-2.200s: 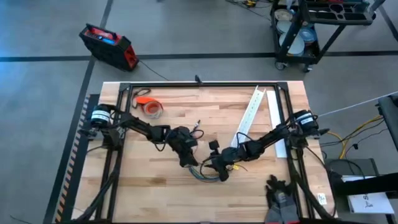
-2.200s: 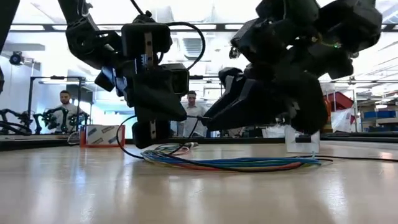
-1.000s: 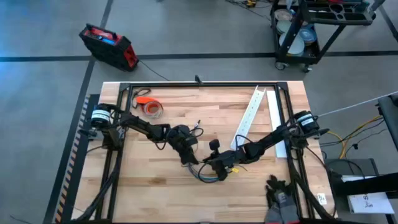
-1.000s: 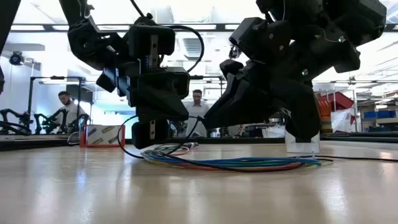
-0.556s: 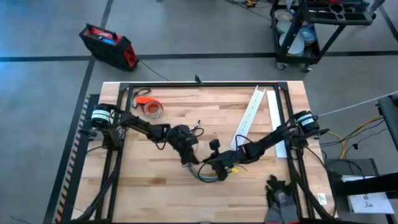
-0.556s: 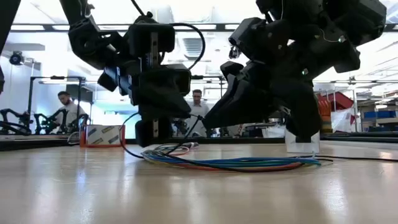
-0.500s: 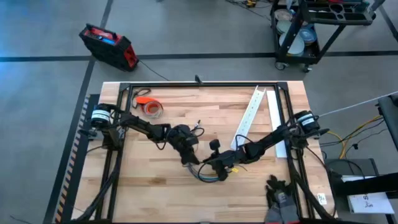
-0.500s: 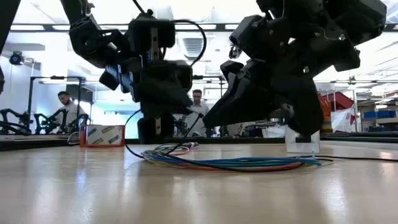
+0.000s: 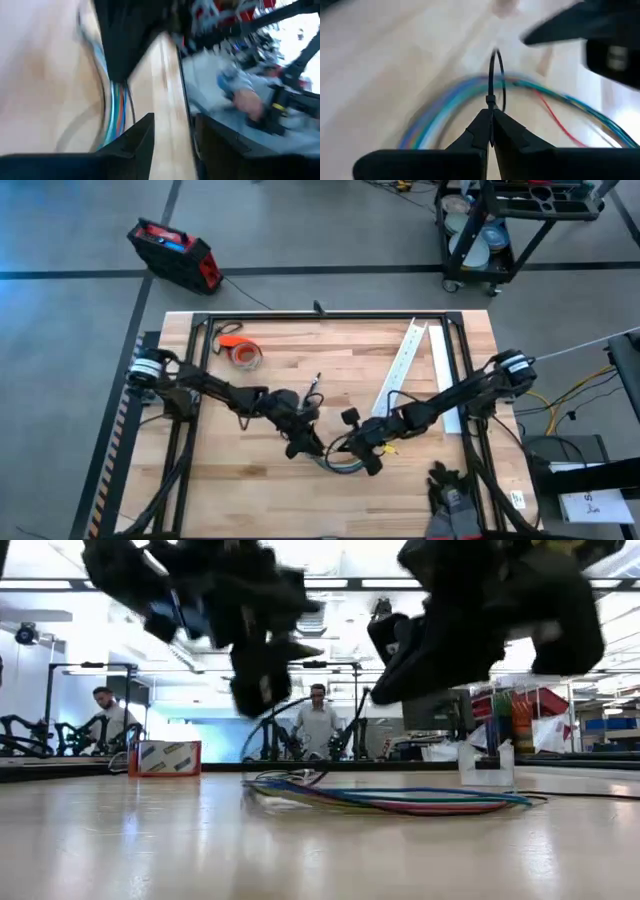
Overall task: Ziptie cables
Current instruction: Wrap the cables together using a black zip tie
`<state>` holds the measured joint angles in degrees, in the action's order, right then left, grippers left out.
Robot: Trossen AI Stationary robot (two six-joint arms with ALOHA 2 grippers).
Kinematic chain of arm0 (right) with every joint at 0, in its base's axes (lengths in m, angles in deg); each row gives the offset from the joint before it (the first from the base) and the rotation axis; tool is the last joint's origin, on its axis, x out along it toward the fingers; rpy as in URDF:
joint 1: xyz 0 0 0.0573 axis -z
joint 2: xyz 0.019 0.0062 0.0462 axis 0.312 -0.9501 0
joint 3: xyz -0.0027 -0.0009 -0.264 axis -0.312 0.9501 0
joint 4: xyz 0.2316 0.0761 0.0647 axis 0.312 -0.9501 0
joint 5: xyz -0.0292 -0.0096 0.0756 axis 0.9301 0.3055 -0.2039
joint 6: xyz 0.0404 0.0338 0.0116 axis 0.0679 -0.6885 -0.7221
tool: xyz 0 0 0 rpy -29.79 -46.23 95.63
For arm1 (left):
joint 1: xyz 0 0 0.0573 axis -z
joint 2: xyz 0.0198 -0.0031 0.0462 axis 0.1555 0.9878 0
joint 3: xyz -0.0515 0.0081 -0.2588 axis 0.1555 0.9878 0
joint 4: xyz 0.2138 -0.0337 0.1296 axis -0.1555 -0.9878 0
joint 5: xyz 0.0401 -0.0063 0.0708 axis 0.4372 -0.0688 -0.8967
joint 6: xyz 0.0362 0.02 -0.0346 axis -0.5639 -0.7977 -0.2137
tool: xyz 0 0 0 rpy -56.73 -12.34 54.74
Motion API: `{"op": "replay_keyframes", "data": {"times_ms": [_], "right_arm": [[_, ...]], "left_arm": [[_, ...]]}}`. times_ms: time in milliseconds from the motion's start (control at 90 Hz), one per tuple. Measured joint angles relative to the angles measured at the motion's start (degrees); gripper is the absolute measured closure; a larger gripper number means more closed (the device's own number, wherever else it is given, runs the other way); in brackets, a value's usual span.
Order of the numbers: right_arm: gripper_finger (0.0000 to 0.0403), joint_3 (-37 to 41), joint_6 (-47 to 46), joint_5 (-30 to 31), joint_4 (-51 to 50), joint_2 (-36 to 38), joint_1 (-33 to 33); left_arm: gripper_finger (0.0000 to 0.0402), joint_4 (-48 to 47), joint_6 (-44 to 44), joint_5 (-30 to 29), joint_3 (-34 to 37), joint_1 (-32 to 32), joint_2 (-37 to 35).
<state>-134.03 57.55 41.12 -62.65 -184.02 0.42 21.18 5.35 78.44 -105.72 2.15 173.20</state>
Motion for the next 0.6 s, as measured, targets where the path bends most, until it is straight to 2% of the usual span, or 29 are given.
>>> {"op": "replay_keyframes", "data": {"times_ms": [111,233,422,600], "right_arm": [[0.0403,-0.02,-1.17,-2.22,-2.31,1.72,0.0],[0.0403,-0.9,-2.96,-4.22,-5.63,1.94,0.0],[0.0403,-3.39,-3.11,-5.1,-7.49,-1.81,0.02],[0.0403,-4.55,-3.18,-5.06,-8.21,-2.15,-0.35]], "left_arm": [[0.0285,0.19,-7.17,-14.69,-0.11,5.62,0.09],[0.0286,0.27,-12.25,-25.22,-3.23,9.01,2.4],[0.026,-1.23,-18.36,-27.9,-10.74,10.54,8.14],[0.0249,-1.54,-20.73,-29.96,-13.47,12.44,9.47]]}}
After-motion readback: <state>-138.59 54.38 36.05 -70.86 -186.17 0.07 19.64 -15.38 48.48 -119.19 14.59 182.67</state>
